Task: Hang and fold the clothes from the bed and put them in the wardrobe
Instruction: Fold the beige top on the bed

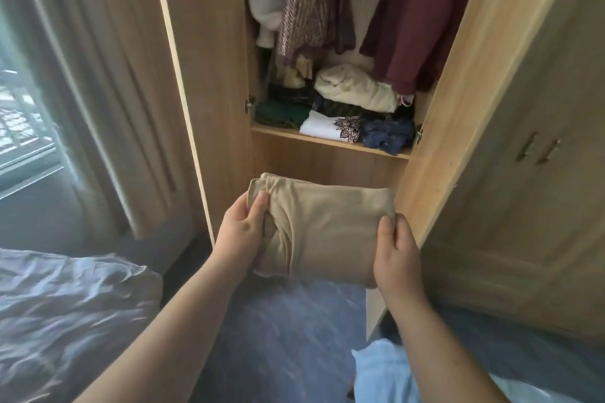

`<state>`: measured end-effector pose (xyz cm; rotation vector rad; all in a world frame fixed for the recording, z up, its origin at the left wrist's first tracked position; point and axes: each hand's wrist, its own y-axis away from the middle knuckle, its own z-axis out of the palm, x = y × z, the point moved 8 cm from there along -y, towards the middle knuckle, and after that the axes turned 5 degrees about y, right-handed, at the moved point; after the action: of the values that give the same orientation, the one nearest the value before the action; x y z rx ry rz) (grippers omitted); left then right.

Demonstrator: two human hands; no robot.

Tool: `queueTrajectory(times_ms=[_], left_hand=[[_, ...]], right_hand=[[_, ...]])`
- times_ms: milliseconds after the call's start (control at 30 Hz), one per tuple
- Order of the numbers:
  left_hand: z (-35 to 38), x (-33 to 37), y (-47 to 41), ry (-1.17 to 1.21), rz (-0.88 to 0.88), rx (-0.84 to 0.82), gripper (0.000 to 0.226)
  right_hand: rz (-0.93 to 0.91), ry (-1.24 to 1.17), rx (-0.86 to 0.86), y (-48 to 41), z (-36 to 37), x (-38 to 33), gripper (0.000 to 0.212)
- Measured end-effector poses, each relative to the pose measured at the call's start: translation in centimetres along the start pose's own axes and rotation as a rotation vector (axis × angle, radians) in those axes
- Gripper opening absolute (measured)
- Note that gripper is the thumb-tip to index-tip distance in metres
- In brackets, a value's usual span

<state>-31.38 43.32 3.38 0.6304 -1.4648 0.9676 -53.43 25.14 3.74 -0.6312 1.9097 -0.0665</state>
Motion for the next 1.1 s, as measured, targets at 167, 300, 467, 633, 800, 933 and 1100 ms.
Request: queueTrajectory(times_ms=[167, 300, 467, 633, 800, 933, 1100], left_hand=[[3.2, -2.0, -5.8, 0.006, -0.028, 0.021, 0.025], [5.2, -4.0, -11.3, 0.011, -0.021, 0.009, 0.021], [7.0, -7.3, -20.8, -0.022, -0.012, -0.021, 0.021], [8.2, -11.9, -32.3, 0.008, -0.057, -0.069, 0.024], [10.1, -14.2, -43.6, 0.049, -0.158, -0.189, 0.025], [12.6, -16.0, -50.1, 0.024, -0.220, -0.240, 0.025], [16.6, -19.7, -56.9, -0.063, -0.265, -0.239, 0.030]], right_hand=[[0.018, -0.003, -0.049, -6.6, 2.2, 2.1, 0.037], [0.044, 0.012, -0.061, -11.9, 4.8, 3.4, 0.028], [0.070, 0.055, -0.040, -19.5, 10.1, 5.5, 0.031], [0.088, 0.104, 0.007, -28.7, 16.7, 6.7, 0.027], [0.123, 0.118, 0.017, -37.5, 22.5, 7.4, 0.024], [0.190, 0.059, 0.040, -42.5, 25.2, 9.8, 0.025], [0.194, 0.057, 0.091, -49.2, 27.1, 12.8, 0.036]])
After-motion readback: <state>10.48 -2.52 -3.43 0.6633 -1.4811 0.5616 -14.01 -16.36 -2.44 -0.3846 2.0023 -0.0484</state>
